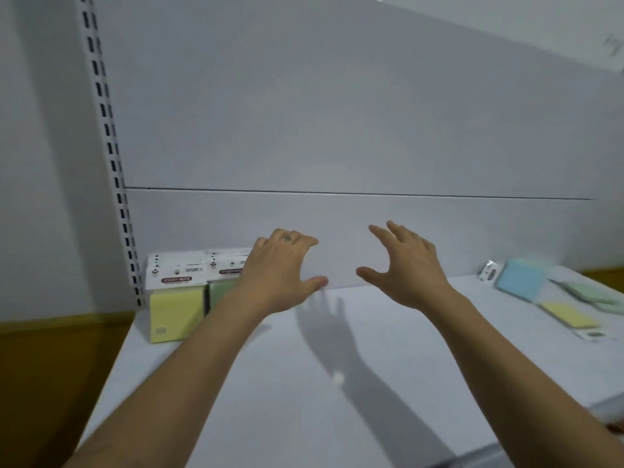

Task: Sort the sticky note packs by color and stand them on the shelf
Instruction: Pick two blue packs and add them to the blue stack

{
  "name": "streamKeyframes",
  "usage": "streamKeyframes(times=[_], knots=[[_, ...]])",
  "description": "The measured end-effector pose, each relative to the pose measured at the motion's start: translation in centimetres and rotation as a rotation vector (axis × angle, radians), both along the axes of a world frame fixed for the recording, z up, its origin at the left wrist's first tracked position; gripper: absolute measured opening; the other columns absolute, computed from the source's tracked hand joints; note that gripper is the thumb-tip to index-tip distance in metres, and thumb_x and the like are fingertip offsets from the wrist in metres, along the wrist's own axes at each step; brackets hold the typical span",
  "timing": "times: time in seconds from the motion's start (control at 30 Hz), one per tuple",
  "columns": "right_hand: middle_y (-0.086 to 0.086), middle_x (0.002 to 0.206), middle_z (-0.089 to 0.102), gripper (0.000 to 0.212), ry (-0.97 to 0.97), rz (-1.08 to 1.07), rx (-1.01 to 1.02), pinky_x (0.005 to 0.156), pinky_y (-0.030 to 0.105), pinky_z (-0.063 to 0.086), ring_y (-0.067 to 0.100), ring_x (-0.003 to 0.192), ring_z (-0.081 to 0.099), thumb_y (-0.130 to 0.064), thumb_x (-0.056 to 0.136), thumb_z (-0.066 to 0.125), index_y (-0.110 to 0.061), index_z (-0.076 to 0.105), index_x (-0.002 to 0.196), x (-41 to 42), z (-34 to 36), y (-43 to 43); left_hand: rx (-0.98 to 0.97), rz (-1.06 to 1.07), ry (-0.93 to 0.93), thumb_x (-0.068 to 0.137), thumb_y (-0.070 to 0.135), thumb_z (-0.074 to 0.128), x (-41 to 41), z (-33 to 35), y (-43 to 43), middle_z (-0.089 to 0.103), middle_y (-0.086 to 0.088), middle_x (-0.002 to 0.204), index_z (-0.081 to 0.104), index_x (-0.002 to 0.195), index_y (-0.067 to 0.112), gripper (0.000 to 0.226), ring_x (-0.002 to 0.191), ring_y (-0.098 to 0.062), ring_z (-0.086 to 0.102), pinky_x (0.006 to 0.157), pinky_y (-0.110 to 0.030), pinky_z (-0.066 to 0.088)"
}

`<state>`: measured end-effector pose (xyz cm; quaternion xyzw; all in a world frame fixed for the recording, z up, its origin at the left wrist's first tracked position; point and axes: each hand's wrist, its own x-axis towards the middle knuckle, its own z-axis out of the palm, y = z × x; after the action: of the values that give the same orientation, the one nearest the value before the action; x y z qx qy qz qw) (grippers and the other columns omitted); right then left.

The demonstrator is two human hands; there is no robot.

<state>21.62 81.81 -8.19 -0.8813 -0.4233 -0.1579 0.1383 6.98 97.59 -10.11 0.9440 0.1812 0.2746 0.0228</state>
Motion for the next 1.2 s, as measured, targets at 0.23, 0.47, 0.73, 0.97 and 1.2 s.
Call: streamKeyframes(times=[0.23, 0.47, 0.73, 0.97, 1.2], knots=[[0.003, 0.16, 0.017, 0.08, 0.038, -0.137, 0.05, 0.119, 0.045, 0.013, 0.021, 0.147, 0.015, -0.058, 0.085, 0.057, -0.031, 0.021, 0.15, 4.6, 0.8, -9.0, -0.005, -0.129, 0.051, 0.085, 0.058, 0.054, 6.7, 1.0, -7.3, 0.044, 0.006, 0.142, 0.038, 0.14, 0.029, 0.064, 0.134, -0.016, 0.031, 0.106, -0.034, 0.025], [0.001, 0.159, 0.02, 0.079, 0.094, -0.255, 0.106, 0.117, 0.044, 0.016, 0.02, 0.146, 0.018, -0.059, 0.084, 0.057, -0.031, 0.023, 0.15, 10.1, 1.0, -20.7, 0.036, -0.24, 0.064, 0.086, 0.056, 0.054, 14.2, 2.5, -17.7, 0.045, 0.007, 0.141, 0.04, 0.139, 0.029, 0.062, 0.133, -0.015, 0.033, 0.107, -0.035, 0.027], [0.002, 0.156, 0.027, 0.08, 0.121, -0.37, 0.153, 0.112, 0.045, 0.023, 0.023, 0.143, 0.025, -0.06, 0.082, 0.058, -0.03, 0.026, 0.148, 16.7, 0.5, -33.8, 0.07, -0.281, 0.131, 0.085, 0.057, 0.054, 21.9, 2.0, -29.0, 0.047, 0.005, 0.14, 0.04, 0.139, 0.029, 0.062, 0.131, -0.017, 0.036, 0.105, -0.036, 0.031], [-0.002, 0.155, 0.03, 0.079, 0.123, -0.447, 0.1, 0.109, 0.047, 0.027, 0.024, 0.14, 0.029, -0.062, 0.081, 0.058, -0.032, 0.028, 0.147, 20.5, -0.2, -41.5, 0.072, -0.262, 0.17, 0.086, 0.059, 0.052, 26.2, -0.3, -34.6, 0.046, 0.003, 0.142, 0.039, 0.14, 0.028, 0.063, 0.13, -0.019, 0.038, 0.101, -0.036, 0.033], [0.0, 0.156, 0.028, 0.079, 0.109, -0.482, 0.044, 0.111, 0.047, 0.025, 0.024, 0.142, 0.026, -0.061, 0.083, 0.057, -0.029, 0.026, 0.148, 23.2, 0.2, -45.3, 0.075, -0.224, 0.187, 0.086, 0.059, 0.051, 29.1, -1.5, -36.0, 0.047, 0.002, 0.142, 0.041, 0.139, 0.028, 0.062, 0.128, -0.02, 0.041, 0.1, -0.038, 0.036]])
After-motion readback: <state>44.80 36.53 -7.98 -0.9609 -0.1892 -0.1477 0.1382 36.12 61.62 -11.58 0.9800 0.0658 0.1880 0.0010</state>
